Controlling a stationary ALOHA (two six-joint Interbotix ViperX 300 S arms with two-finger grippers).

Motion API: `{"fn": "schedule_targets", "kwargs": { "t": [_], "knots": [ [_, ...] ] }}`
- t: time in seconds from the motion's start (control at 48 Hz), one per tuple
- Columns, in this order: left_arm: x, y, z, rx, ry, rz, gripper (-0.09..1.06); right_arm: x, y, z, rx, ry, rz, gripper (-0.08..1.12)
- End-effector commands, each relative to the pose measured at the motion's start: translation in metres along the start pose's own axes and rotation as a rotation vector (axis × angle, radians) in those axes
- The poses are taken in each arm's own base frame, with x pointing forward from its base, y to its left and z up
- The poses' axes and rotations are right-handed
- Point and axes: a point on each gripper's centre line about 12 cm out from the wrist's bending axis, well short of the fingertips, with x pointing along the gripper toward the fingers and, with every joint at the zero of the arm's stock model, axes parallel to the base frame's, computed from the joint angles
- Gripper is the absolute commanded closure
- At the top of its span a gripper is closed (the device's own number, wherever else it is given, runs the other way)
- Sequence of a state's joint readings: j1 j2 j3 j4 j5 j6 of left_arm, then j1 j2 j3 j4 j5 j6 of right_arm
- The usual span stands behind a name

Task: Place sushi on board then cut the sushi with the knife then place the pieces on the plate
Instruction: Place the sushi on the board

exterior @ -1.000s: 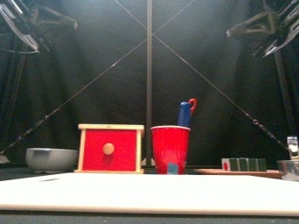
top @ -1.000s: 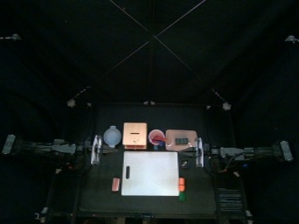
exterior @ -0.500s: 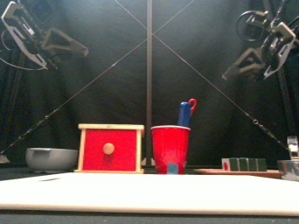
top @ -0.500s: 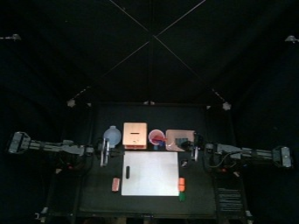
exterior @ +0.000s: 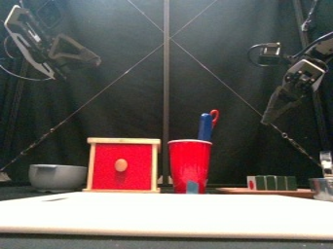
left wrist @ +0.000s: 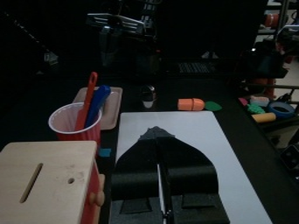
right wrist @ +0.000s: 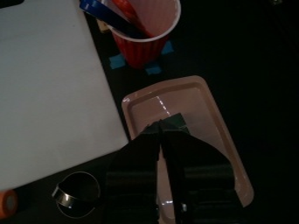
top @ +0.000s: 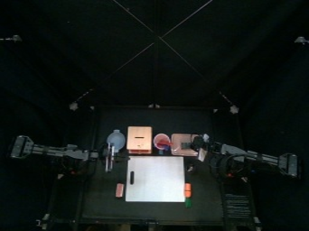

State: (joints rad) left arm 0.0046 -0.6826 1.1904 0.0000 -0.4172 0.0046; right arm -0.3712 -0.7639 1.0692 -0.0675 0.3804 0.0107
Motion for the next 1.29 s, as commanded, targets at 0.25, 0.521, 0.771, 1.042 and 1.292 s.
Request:
{"fn": "schedule_targets", "kwargs": {
  "t": [0.25, 0.521, 0.771, 1.042, 1.292],
  "knots": [
    [0.003, 0.001, 0.008, 0.001, -0.025, 0.003, 0.99, 0.024, -0.015, -0.004, -0.023, 0.162, -0.05, 0.12],
    [0.003, 0.002, 0.007, 0.0, -0.023, 0.008, 0.99, 0.046, -0.027, -0.009, -0.11, 0.268, -0.051, 0.12],
    [0.002, 0.002, 0.005, 0.001, -0.017, 0.009, 1.0, 0.059, -0.039, -0.021, -0.103, 0.329, -0.009, 0.12],
    [0.001, 0.002, 0.003, -0.002, -0.012, 0.01, 0.99, 0.071, -0.045, -0.025, -0.126, 0.336, 0.03, 0.12],
    [0.001, 0.002, 0.002, -0.004, -0.011, 0.01, 1.0, 0.091, -0.047, -0.037, -0.146, 0.377, 0.035, 0.12]
  ]
}}
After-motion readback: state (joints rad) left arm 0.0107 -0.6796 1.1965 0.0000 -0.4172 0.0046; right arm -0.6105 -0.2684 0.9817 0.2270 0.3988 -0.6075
